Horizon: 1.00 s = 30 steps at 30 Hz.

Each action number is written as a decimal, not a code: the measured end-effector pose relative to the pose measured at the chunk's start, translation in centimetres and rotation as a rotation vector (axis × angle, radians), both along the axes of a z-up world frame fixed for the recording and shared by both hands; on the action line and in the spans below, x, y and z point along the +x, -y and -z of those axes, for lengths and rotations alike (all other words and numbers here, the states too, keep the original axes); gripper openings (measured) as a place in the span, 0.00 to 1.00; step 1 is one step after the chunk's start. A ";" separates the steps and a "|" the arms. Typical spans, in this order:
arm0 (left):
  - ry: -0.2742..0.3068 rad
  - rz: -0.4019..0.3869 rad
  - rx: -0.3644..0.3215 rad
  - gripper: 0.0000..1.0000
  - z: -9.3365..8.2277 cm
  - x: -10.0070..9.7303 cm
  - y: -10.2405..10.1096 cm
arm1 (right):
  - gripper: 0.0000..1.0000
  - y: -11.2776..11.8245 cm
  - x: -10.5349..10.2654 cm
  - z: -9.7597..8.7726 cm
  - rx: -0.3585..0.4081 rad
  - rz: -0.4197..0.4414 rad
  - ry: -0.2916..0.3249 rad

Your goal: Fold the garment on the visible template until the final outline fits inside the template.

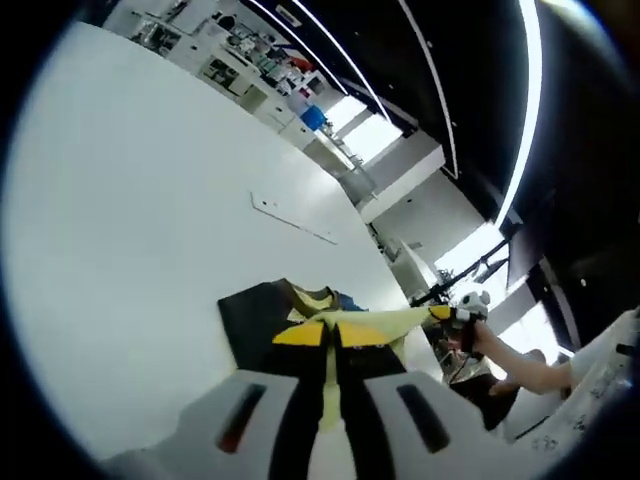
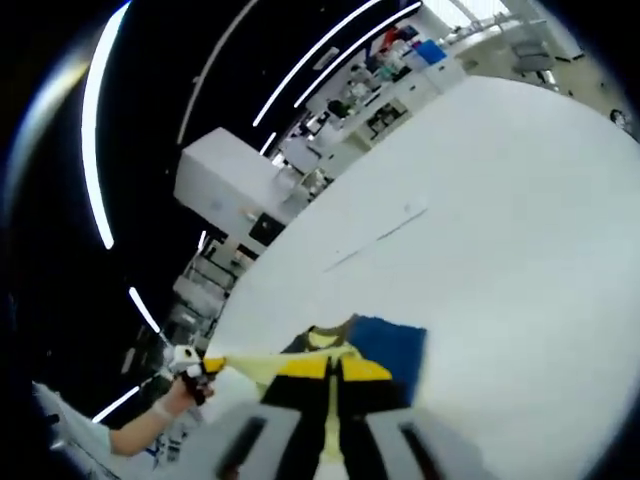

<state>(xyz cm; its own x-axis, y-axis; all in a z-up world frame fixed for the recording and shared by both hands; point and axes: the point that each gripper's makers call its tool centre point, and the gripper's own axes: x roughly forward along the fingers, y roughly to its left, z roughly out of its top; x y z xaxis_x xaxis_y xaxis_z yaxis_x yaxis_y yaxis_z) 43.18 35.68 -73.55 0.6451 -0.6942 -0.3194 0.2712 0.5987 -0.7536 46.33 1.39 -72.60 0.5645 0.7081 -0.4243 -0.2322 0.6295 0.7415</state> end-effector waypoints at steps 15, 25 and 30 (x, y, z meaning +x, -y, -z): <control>-0.096 -0.068 0.001 0.00 4.9 2.9 -0.3 | 0.00 -0.3 2.9 5.0 -0.051 0.021 -0.072; -0.150 -0.095 0.018 0.00 7.6 3.4 -0.5 | 0.00 -0.3 3.4 7.9 -0.091 0.030 -0.117; -0.162 -0.099 0.027 0.00 8.0 3.5 -0.4 | 0.00 0.0 4.0 8.8 -0.099 0.036 -0.128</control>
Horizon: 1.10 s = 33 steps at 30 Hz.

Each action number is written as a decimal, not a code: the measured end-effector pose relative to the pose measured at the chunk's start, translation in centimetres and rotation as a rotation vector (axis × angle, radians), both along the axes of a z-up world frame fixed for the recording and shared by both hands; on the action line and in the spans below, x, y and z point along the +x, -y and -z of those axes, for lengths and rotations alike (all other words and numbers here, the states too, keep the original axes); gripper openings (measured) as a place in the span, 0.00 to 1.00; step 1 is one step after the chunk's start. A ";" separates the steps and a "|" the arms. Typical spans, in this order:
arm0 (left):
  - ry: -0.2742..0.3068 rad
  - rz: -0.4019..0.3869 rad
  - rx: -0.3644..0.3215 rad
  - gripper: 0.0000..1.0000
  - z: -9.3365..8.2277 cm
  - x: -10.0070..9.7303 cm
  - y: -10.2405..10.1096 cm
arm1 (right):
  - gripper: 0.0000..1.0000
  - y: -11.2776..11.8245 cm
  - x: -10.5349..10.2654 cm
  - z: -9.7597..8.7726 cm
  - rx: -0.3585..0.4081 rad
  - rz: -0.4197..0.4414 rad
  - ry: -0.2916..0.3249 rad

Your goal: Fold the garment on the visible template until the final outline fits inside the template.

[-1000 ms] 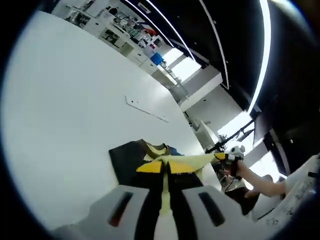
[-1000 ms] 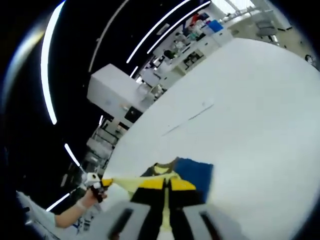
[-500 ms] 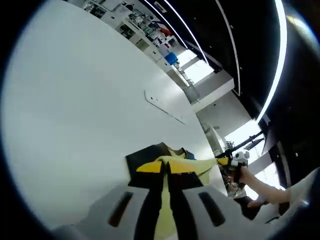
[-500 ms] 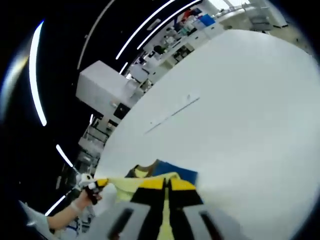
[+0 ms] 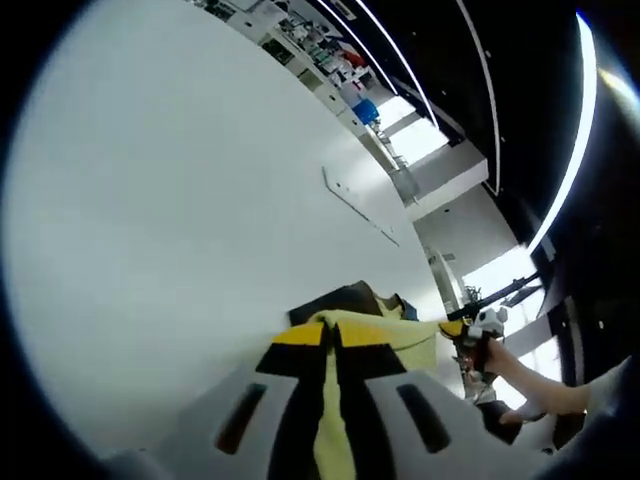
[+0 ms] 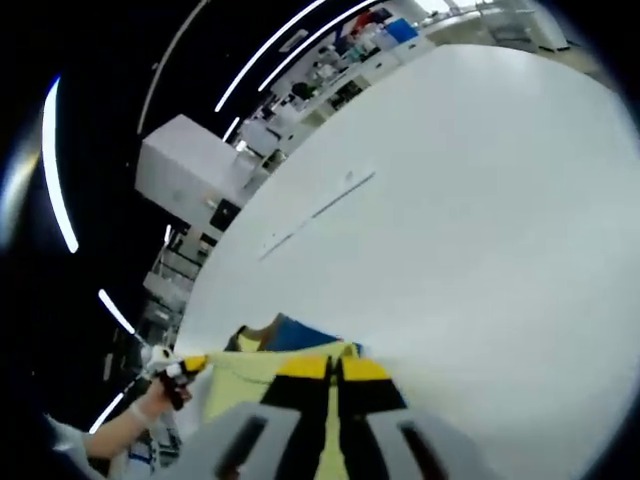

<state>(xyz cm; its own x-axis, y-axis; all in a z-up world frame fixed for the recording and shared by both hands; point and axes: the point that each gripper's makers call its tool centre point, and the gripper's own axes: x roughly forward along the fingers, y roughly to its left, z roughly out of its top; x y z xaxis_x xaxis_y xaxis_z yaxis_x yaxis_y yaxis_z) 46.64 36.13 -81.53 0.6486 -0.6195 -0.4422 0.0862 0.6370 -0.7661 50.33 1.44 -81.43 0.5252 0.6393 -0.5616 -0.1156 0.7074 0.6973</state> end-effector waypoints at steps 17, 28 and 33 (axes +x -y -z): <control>0.051 0.050 0.053 0.00 0.0 -0.1 0.6 | 0.00 -0.2 -0.6 0.5 -0.024 -0.019 0.007; 0.153 0.156 0.122 0.16 -0.9 -1.1 1.4 | 0.10 -1.2 -1.6 -0.6 -0.051 -0.123 0.119; 0.226 0.240 0.194 0.30 -1.6 -1.9 2.1 | 0.23 -1.7 -2.4 -1.2 -0.075 -0.202 0.191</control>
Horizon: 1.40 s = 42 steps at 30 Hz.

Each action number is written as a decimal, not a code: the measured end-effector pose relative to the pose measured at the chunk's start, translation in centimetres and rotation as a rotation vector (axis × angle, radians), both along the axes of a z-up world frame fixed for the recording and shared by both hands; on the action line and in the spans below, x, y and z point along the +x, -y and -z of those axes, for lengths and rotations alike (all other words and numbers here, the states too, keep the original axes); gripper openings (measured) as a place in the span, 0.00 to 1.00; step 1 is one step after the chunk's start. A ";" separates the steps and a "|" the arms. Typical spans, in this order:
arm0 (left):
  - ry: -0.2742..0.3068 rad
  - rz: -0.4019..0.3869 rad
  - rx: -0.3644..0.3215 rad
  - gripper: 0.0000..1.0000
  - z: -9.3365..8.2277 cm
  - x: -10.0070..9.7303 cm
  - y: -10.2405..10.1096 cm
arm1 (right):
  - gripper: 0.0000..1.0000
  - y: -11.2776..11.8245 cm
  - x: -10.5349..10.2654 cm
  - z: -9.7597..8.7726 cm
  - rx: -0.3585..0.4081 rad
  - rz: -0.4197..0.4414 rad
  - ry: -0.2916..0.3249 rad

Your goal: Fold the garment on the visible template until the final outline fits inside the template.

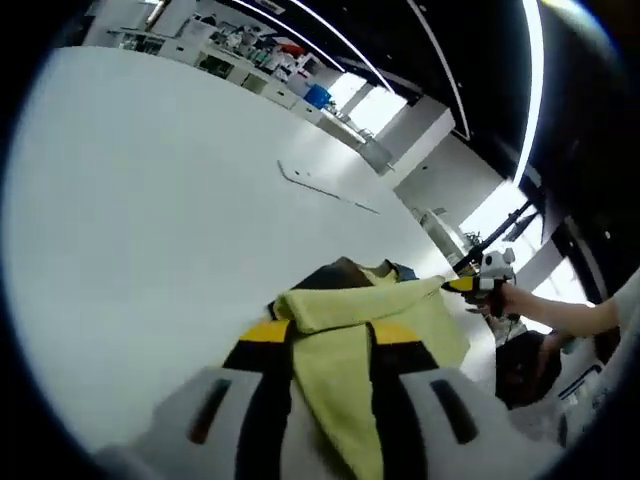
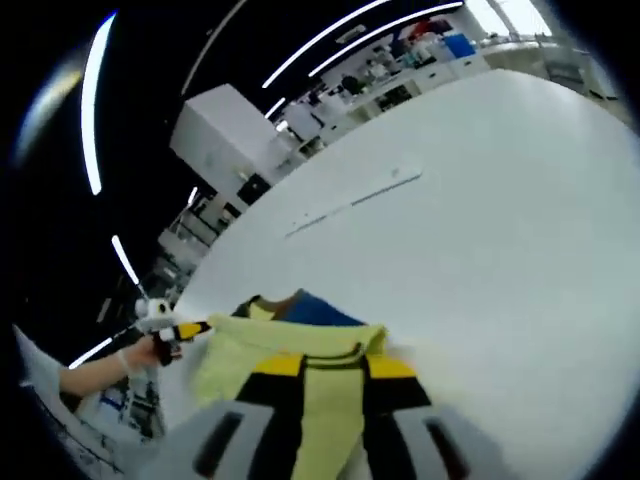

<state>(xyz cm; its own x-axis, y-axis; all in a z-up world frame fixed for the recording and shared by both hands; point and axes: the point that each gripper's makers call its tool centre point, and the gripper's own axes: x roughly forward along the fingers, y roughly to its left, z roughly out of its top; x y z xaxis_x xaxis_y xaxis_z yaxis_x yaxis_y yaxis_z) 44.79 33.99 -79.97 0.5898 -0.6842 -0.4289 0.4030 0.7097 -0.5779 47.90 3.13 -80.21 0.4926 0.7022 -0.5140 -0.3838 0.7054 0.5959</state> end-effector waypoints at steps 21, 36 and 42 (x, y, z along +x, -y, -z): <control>0.125 0.174 0.134 0.93 -0.2 -1.2 0.7 | 1.00 0.1 -2.1 -0.1 -0.187 -0.183 0.221; 0.157 0.247 0.158 0.97 -0.8 -3.3 2.6 | 1.00 -1.1 -3.2 -0.7 -0.188 -0.203 0.249; 0.143 0.263 0.155 0.95 -0.3 -3.9 3.4 | 1.00 -2.7 -4.7 -0.5 -0.175 -0.262 0.247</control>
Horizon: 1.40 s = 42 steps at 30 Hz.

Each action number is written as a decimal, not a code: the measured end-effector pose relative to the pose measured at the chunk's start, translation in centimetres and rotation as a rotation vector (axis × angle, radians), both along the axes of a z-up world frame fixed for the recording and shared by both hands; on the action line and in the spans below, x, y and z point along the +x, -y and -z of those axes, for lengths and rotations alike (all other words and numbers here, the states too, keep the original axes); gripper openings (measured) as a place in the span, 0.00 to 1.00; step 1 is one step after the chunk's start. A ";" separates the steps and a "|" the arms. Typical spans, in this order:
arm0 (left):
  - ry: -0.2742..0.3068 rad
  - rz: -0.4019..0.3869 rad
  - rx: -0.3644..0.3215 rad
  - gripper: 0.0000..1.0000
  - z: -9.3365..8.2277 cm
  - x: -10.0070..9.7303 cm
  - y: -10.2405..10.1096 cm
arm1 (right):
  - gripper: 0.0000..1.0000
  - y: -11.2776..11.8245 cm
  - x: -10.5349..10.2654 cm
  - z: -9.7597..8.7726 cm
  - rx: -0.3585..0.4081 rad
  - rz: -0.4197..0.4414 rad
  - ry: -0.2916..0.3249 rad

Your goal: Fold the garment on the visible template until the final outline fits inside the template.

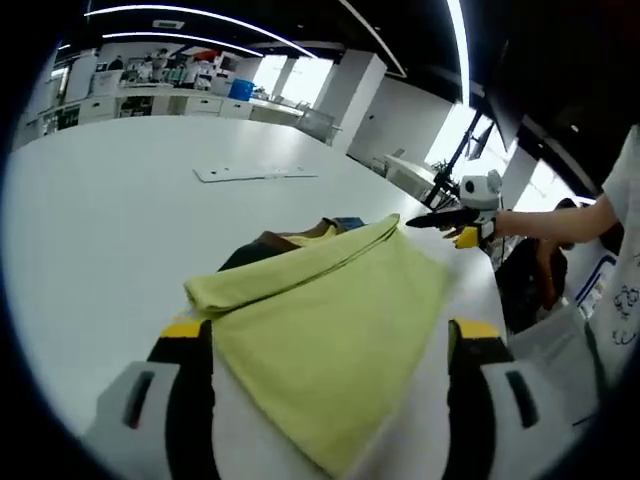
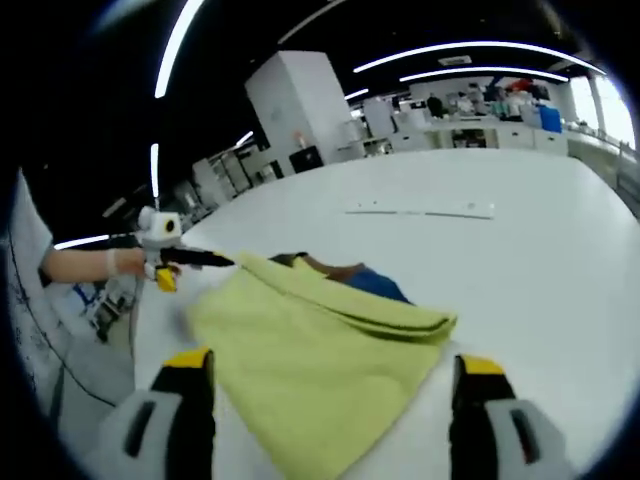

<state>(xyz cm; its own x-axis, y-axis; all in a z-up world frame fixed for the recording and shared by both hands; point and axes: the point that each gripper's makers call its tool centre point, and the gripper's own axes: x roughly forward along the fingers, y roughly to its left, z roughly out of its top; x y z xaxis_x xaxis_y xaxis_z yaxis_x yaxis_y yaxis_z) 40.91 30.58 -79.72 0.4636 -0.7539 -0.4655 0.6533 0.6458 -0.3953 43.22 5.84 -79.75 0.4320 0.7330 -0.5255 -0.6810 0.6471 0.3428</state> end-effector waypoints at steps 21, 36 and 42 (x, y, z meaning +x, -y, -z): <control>-0.014 0.014 -0.007 0.94 0.9 2.8 1.5 | 0.98 -3.4 2.0 1.2 0.047 -0.032 -0.007; 0.004 -0.088 -0.044 0.91 0.9 6.4 0.3 | 0.95 -3.6 6.1 0.7 0.043 0.001 0.019; 0.005 -0.089 -0.040 0.92 0.8 6.1 0.1 | 0.95 -3.4 5.5 1.2 0.006 -0.020 0.017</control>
